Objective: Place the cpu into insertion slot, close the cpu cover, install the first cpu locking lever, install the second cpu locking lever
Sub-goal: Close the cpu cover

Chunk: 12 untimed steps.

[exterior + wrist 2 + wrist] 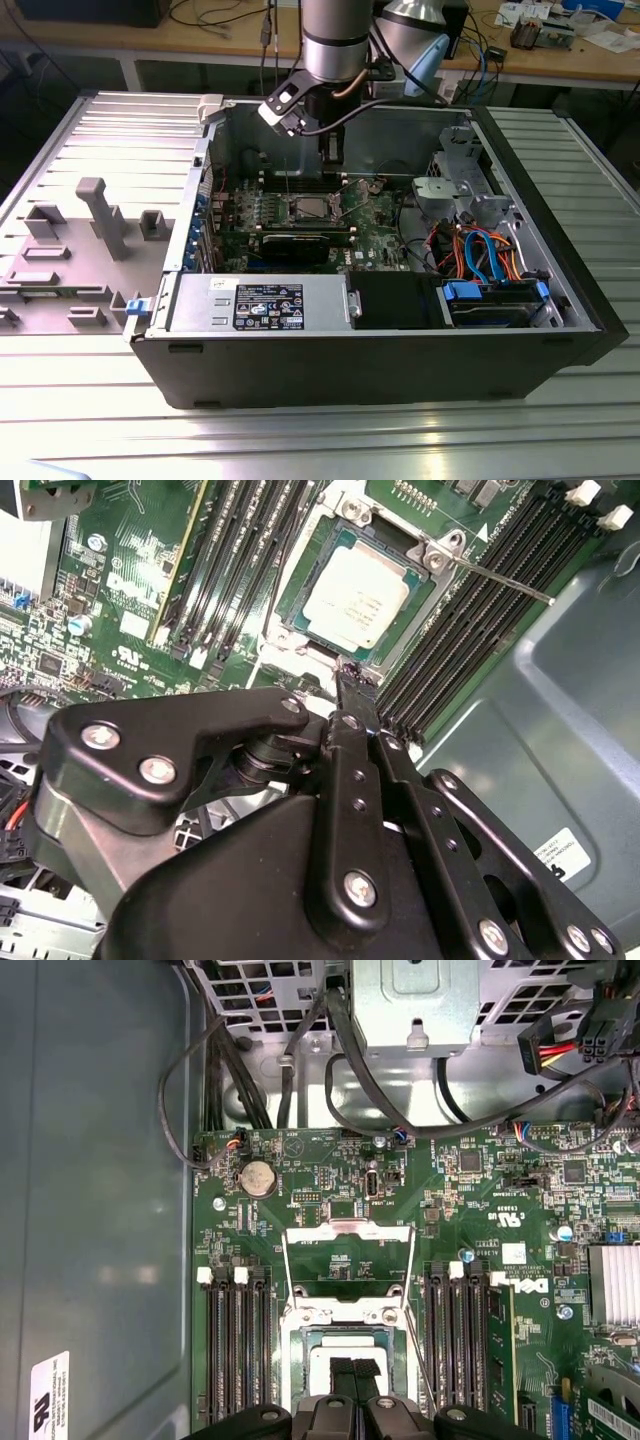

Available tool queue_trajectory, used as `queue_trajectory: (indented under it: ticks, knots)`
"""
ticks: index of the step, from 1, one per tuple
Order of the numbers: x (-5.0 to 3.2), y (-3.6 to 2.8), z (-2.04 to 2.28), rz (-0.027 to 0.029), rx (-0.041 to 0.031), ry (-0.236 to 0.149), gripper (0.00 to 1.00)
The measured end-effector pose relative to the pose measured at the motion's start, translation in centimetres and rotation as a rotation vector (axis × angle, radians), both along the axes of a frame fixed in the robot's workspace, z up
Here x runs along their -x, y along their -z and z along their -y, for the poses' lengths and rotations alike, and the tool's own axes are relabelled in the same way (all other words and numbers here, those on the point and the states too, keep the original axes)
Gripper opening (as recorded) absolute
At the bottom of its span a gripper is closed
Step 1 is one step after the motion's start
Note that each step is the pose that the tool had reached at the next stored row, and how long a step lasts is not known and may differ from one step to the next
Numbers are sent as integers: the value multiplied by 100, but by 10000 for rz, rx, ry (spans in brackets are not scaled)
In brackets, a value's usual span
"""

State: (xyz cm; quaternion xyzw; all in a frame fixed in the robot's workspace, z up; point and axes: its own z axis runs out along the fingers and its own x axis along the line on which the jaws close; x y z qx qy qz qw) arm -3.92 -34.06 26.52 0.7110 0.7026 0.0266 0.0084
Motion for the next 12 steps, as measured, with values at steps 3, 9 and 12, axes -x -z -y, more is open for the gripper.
queue_trajectory:
  ticks: [3,9,12]
  knots:
    - [-15,0,0,-1,0,0,11]
    - [-29,0,0,0,0,0,11]
    - [-38,0,0,0,0,0,11]
